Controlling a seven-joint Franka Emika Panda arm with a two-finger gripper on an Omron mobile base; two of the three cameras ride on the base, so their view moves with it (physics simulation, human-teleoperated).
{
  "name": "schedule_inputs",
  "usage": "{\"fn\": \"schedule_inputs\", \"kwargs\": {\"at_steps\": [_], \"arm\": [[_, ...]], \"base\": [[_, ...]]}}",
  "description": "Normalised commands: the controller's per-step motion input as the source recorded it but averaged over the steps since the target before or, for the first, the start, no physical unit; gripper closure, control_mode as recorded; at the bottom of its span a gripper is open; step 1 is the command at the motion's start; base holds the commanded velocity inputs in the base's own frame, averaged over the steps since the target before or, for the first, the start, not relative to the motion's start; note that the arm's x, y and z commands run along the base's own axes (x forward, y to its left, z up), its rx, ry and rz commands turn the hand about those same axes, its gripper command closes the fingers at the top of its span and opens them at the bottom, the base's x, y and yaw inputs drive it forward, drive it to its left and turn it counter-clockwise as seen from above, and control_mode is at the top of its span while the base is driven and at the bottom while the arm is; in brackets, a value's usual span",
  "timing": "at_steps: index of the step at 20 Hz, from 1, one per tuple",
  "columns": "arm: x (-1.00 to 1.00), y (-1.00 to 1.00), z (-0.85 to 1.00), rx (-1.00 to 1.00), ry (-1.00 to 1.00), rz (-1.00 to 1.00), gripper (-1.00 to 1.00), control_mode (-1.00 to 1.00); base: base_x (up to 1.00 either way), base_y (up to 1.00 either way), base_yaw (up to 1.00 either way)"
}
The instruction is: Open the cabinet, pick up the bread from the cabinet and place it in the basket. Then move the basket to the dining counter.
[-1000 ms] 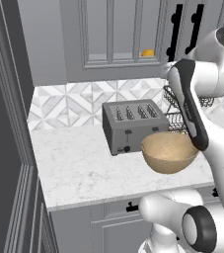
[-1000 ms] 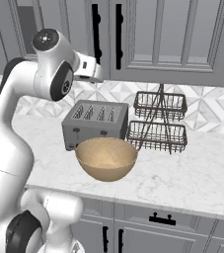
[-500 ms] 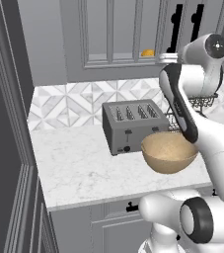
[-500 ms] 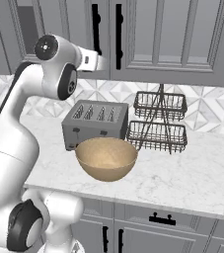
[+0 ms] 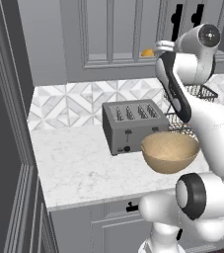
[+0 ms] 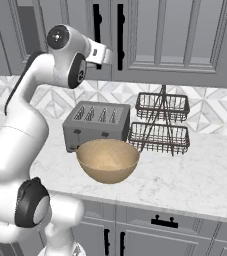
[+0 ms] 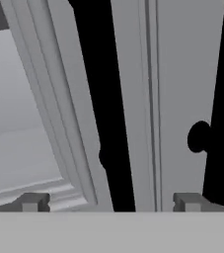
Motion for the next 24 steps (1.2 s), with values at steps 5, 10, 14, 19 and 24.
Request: {"fn": "schedule_inputs", "kwargs": {"at_steps": [5,10,14,19,24], "arm": [[0.73,-0.16,-0.16,0.11,0.00,0.00,-1.00,-1.00],[0.61,-0.03,-0.08,0.03,0.00,0.00,-1.00,-1.00],[0.55,-0.01,-0.03,0.00,0.00,0.00,-1.00,-1.00],[0.53,0.00,-0.10,0.00,0.00,0.01,1.00,-1.00],[0.10,0.04,-0.03,0.02,0.00,0.05,1.00,-1.00]], "base": [[0.00,0.00,0.00],[0.00,0.00,0.00],[0.00,0.00,0.00],[0.00,0.00,0.00],[0.00,0.00,0.00]]}}
